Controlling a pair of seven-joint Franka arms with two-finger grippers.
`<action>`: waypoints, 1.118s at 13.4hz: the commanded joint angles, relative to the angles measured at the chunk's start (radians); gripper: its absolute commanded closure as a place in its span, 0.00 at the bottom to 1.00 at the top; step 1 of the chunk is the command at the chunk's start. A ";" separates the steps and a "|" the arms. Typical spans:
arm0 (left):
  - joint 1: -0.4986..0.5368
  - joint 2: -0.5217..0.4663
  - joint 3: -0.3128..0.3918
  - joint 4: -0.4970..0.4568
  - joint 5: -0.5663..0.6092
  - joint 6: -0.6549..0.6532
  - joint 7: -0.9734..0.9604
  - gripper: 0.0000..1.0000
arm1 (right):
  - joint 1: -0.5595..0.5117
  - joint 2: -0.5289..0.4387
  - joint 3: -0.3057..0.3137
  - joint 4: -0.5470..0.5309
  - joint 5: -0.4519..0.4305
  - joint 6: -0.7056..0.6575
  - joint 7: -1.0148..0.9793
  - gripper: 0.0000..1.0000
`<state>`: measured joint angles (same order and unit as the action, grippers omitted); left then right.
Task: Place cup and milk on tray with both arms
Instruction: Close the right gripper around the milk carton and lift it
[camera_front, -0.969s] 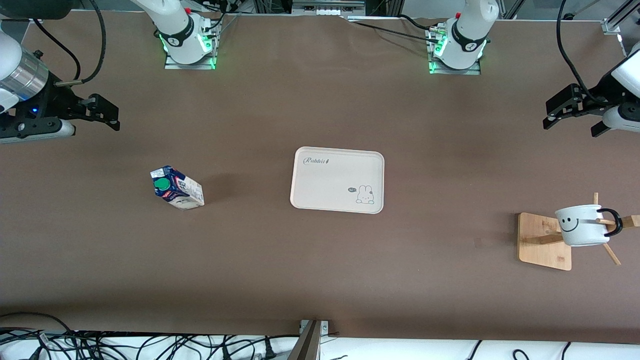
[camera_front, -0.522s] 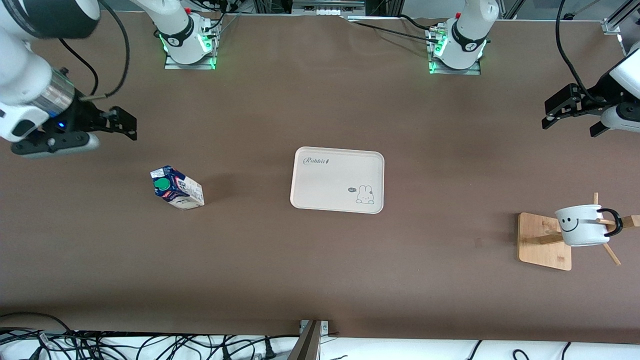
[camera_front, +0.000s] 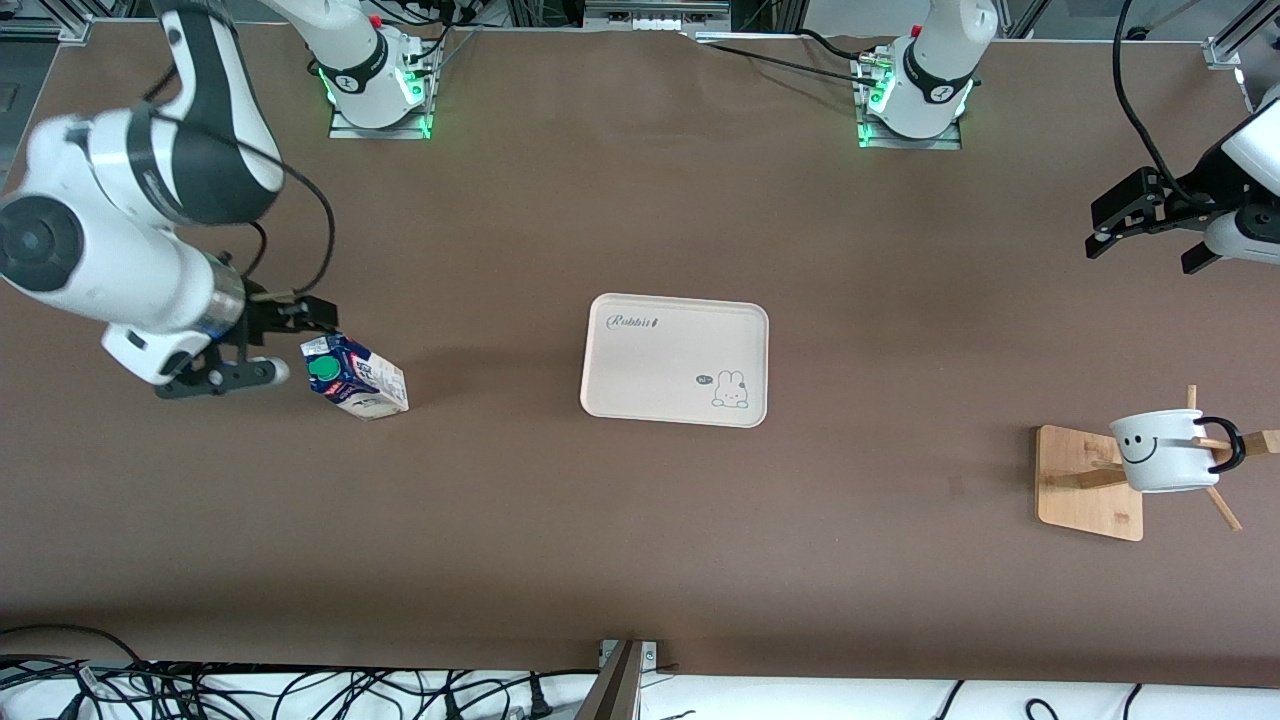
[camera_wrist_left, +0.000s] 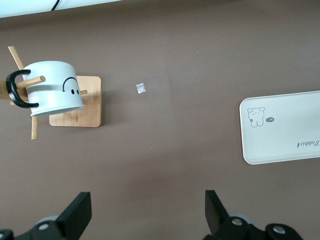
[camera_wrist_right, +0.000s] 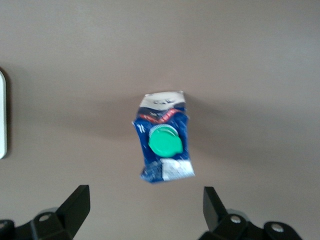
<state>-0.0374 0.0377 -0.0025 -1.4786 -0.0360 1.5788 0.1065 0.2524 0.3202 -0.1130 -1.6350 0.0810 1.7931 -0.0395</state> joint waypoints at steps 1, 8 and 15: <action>0.004 0.014 -0.001 0.037 -0.016 -0.025 0.002 0.00 | 0.005 0.055 -0.002 0.017 0.029 0.031 -0.014 0.00; 0.004 0.016 -0.002 0.037 -0.016 -0.023 0.002 0.00 | -0.008 0.094 -0.005 0.012 -0.004 0.055 -0.151 0.00; 0.004 0.016 -0.002 0.037 -0.016 -0.023 0.002 0.00 | -0.012 0.108 -0.010 -0.019 -0.003 0.049 -0.183 0.14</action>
<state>-0.0375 0.0379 -0.0026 -1.4783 -0.0360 1.5786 0.1065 0.2470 0.4391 -0.1236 -1.6449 0.0843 1.8493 -0.1820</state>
